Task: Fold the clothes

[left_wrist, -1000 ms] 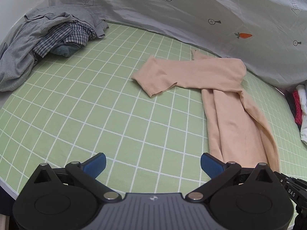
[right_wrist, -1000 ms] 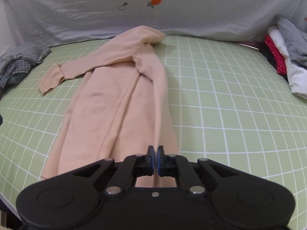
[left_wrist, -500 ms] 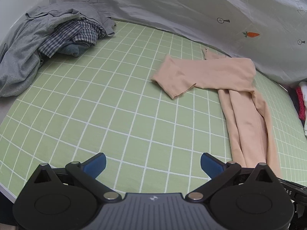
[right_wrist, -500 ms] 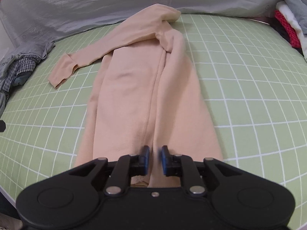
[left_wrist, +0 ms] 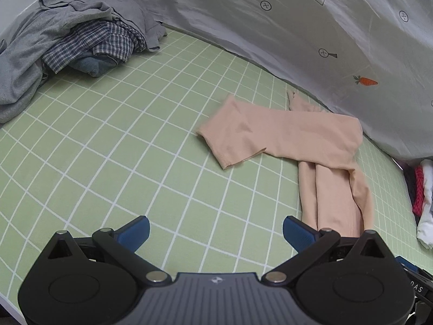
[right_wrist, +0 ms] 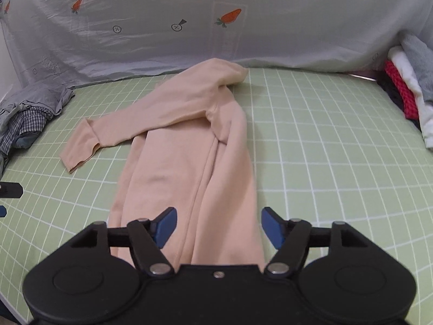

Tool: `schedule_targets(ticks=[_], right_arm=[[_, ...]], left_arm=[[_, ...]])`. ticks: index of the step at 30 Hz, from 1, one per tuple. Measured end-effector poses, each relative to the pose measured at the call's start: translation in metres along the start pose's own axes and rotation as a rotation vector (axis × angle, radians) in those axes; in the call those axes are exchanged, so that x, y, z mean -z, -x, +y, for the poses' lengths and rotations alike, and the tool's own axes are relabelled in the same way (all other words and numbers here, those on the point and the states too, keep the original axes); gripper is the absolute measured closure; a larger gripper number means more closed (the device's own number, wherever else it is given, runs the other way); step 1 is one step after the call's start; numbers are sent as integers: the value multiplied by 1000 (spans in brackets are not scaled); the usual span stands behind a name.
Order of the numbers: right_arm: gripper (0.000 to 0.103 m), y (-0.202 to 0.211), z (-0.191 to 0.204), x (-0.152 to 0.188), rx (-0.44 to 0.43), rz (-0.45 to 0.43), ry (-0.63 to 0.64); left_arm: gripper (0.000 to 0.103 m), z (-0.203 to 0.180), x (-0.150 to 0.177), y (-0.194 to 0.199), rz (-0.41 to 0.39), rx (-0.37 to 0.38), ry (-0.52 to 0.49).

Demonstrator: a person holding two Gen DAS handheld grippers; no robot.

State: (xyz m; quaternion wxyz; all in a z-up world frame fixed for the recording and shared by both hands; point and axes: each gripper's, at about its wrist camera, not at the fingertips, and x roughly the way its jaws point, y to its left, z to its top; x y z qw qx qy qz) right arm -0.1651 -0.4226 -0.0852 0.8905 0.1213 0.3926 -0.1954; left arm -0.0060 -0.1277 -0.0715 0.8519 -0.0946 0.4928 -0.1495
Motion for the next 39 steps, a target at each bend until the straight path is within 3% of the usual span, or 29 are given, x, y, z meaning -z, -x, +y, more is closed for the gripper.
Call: schedule_targets(ticks=[7,11,15,18,22,24,26,36,39], right_arm=[[26,-43,-1,-44,20,-37,56],[38,-76,5,-71,0,-39,104],[52,-106,12,-90,-5,-9,129],[61,-126,20,-96,-2,14,160],[75,-144,26,-101,11,28,194],[91,-149,25,-105,9,36,174],[95,-150,21,-110,2,36,147],[99,-120,9,-138,-148,-41,-71],[98,-134,9,-136,-168,-5,-99]], left_arm=[[0,0,-36,-31,-42,-85,14],[1,-2,-65,-59,-41,-92,19],[3,-8,-88,-86,-21,-118,-39],[12,-11,-100,-103,-16,-95,-84],[44,-16,-110,-124,18,-47,-96],[57,-20,-112,-132,32,-43,-121],[70,-24,-111,-137,34,-54,-152],[74,-9,-115,-140,14,-10,-80],[73,-7,-115,-141,13,-13,-66]])
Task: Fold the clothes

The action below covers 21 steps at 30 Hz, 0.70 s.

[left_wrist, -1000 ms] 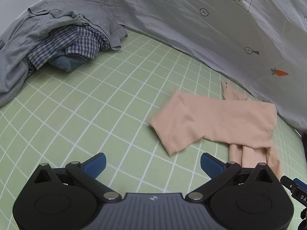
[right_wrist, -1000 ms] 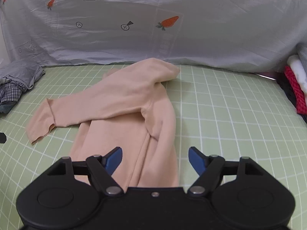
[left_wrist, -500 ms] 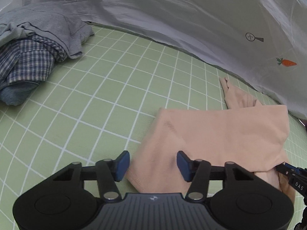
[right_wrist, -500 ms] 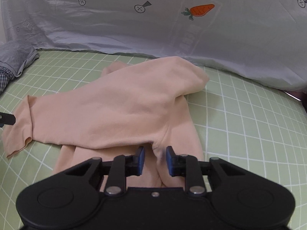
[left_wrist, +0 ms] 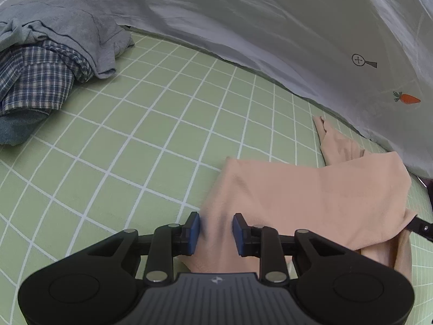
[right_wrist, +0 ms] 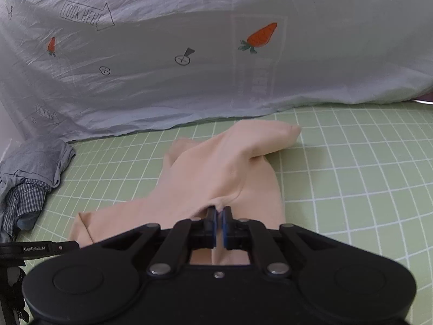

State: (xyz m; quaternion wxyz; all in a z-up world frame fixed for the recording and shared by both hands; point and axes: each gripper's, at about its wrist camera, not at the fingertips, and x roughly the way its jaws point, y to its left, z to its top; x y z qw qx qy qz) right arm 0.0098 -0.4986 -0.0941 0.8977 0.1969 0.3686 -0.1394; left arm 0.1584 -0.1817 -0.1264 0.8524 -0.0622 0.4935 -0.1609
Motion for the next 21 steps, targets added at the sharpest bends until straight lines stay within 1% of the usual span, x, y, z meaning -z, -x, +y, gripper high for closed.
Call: schedule_targets(ticks=[2,4,5,6,9,10,11,13,14,15,18,19,21], right_arm=[[97,-14,-3,6,6,54,-23],[91,-22,-7,11,25,90,-48],[85,-23,-8,13,32,97,-58],[79,-20,-10,13,30,95,-66],[67,-6,-14,11,23,71,-86],[65,0,-16,9,18,56,-95],[61,5,-19,7,12,42,-105],[57,16,-25,1,-3,6,-137],[54,19,-28,-3,-8,-9,-154],[51,20,-32,-6,-7,-22,-169],[49,12,-38,-20,30,-34,-180],[49,7,-40,-25,42,-34,-180],[50,-5,-47,-36,38,-35,-210]], left_arm=[[72,0,0,0,2,1,-2],[72,0,-1,-1,5,2,-4],[72,1,-1,-1,6,2,-5],[72,1,-1,-1,7,3,-6],[71,1,-2,-2,10,4,-9],[69,1,-2,-2,12,4,-10],[65,1,-2,-2,13,6,-11],[58,-2,-3,-3,17,14,-20],[56,-3,-3,-3,18,15,-26],[56,-5,-2,-4,18,10,-36],[56,-9,-2,-5,20,-1,-57],[56,-8,-3,-5,22,3,-47],[57,-5,-5,-5,25,15,-20]])
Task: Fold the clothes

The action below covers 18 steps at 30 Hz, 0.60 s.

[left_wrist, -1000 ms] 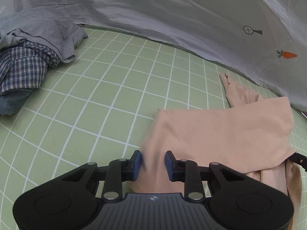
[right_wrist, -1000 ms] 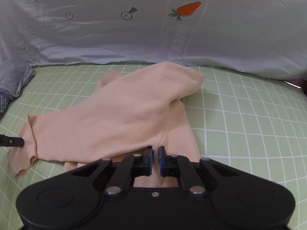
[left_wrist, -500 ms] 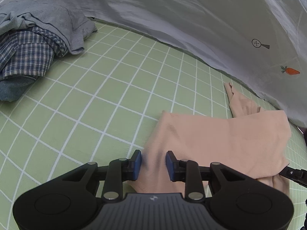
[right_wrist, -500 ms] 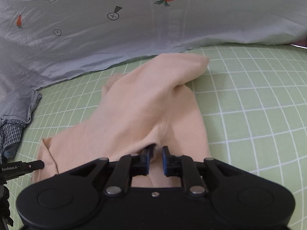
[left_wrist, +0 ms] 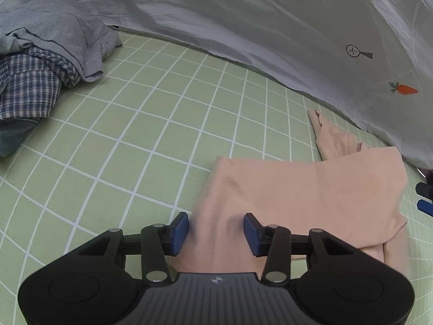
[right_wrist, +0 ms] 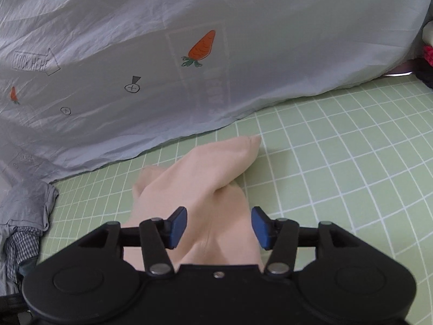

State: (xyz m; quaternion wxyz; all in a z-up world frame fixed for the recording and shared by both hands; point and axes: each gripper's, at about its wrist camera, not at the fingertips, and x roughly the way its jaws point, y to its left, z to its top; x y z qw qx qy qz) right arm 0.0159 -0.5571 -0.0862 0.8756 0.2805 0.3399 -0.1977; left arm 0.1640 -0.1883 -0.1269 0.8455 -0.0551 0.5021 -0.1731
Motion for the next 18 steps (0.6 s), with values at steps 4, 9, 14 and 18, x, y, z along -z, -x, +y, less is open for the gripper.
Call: schedule_targets(ticks=[4,9,14,18], right_arm=[[50,-25,-7,-16,13,19,-71],[62,-47,-9,-26,-1,44,-93],[98,-63,-2,-39,-54,59,-65],[98,-65,15,-52,-72,24,46]], left_arm=[[64,5,-4,0,7,17,32],[87,15,-5,-1,8,36,71],[98,27,-4,3,13,79,116],[98,32,2,18,-3,62,104]])
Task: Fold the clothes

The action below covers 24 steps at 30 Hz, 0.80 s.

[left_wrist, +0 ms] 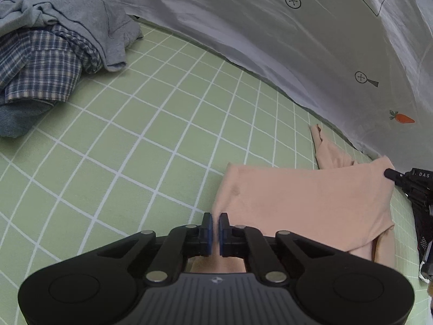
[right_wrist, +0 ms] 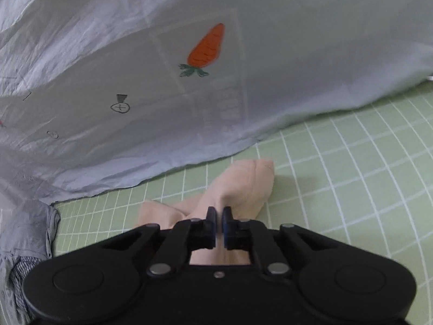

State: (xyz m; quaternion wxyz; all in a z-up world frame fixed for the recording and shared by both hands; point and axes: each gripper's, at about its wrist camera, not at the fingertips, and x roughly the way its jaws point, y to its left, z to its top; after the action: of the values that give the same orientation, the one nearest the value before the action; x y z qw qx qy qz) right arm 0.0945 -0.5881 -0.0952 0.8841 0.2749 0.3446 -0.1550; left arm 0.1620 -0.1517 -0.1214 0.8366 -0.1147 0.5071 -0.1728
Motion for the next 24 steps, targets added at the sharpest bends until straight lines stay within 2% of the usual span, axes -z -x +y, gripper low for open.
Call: schedule_targets(ticks=[2,9,15,24], right_arm=[[98,-7,8,-3,-10,-2,58],[91,-57,19,5,34,108,149],[86,-71,23,5,32,90,199],[82,-72,12,-3,-12,108,129]], left_arm=[[98,6,5,7,0,0,28],[98,20,23,12,36,-8,108],[98,22,29,9,56,-12,116],[97,23,27,8,55,-15,144]])
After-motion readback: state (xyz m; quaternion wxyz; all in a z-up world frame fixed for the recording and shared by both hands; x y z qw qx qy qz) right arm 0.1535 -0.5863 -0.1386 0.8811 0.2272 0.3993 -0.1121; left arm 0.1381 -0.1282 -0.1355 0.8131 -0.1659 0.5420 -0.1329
